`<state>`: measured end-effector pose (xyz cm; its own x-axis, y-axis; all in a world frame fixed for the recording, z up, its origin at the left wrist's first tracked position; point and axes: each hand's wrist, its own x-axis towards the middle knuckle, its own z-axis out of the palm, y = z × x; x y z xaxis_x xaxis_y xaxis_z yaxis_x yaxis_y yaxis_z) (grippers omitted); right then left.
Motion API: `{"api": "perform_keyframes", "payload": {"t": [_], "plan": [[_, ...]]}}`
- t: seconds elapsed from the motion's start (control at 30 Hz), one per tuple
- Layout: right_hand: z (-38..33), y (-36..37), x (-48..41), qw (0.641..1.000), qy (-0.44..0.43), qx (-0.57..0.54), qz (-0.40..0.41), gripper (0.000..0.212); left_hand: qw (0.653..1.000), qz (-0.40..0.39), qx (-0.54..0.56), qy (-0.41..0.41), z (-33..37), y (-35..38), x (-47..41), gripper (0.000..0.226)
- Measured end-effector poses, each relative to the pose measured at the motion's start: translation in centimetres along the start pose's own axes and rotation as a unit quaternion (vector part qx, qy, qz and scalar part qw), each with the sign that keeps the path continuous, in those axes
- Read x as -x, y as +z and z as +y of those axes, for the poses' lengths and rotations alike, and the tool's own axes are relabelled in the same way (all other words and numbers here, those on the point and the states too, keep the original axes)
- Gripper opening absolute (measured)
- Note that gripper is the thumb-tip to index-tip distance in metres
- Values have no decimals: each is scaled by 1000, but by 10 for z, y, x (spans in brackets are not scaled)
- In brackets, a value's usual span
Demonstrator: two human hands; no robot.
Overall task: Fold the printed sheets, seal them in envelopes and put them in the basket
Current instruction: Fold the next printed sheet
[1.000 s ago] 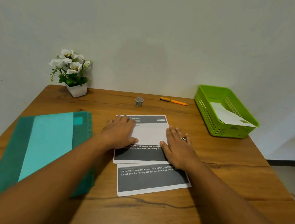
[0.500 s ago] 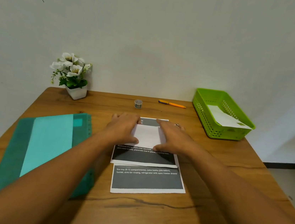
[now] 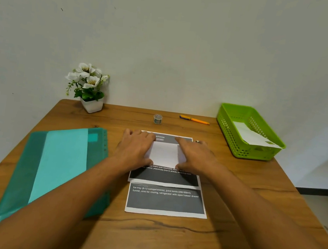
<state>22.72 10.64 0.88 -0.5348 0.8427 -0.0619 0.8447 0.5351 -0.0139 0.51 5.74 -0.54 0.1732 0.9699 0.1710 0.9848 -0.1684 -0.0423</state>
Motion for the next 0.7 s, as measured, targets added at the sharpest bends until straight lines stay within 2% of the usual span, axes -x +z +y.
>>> {"api": "perform_keyframes", "payload": {"t": [0.07, 0.13, 0.23, 0.33, 0.5, 0.63, 0.7], "plan": [[10, 0, 5, 1000, 4, 11, 4, 98, 1000, 4, 1, -5, -6, -2, 5, 72], [16, -1, 9, 1000, 0, 22, 8, 80, 1000, 11, 5, -8, -9, -5, 9, 67], [19, -7, 8, 998, -14, 45, 38, 42, 997, 59, 40, -17, -11, -11, 10, 45], [19, -17, 5, 995, -13, 58, 78, 26, 989, 115, 88, -28, -11, -18, 7, 25], [21, -15, 2, 991, -19, 62, 121, 23, 987, 124, 105, -15, -2, -23, 6, 22], [21, 7, 13, 995, -33, 18, 93, 30, 987, 107, 120, -3, 3, -8, 19, 25], [23, 19, 18, 997, -36, -7, 67, 32, 989, 83, 124, -9, 4, 4, 25, 37]]}}
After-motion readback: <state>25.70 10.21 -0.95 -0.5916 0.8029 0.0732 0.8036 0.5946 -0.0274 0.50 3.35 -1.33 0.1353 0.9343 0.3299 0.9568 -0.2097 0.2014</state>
